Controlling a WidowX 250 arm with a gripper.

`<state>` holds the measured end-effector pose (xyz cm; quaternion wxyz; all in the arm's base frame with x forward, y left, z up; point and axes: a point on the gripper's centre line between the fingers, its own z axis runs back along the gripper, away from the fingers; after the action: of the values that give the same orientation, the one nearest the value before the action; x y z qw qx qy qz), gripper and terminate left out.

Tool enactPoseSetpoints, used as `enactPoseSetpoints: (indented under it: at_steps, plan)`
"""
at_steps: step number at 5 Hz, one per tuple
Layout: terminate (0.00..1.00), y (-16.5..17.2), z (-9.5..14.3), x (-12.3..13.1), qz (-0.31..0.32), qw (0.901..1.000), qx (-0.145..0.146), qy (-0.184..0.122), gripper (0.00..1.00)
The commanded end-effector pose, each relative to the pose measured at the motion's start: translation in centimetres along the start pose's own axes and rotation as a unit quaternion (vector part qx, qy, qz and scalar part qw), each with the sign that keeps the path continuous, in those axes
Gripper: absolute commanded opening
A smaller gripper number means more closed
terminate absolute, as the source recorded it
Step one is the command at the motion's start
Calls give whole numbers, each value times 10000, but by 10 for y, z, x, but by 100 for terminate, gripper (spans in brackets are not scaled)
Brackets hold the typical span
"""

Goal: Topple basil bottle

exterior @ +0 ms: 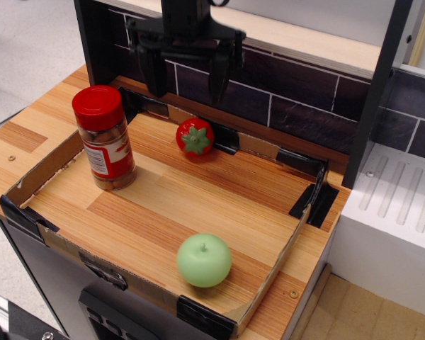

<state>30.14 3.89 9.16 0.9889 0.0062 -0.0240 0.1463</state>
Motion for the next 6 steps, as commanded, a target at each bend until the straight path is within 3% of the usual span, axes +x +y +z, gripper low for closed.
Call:
enactPoseSetpoints:
  at_steps: [1, 4, 6]
  plan:
    - [0, 24, 33, -20, -368, 9973, -13, -631, 100]
    - [0, 71, 37, -36, -514, 9932, 62, -1039, 100]
    - [0, 90, 38, -21, -144, 9888, 199, -1472, 100]
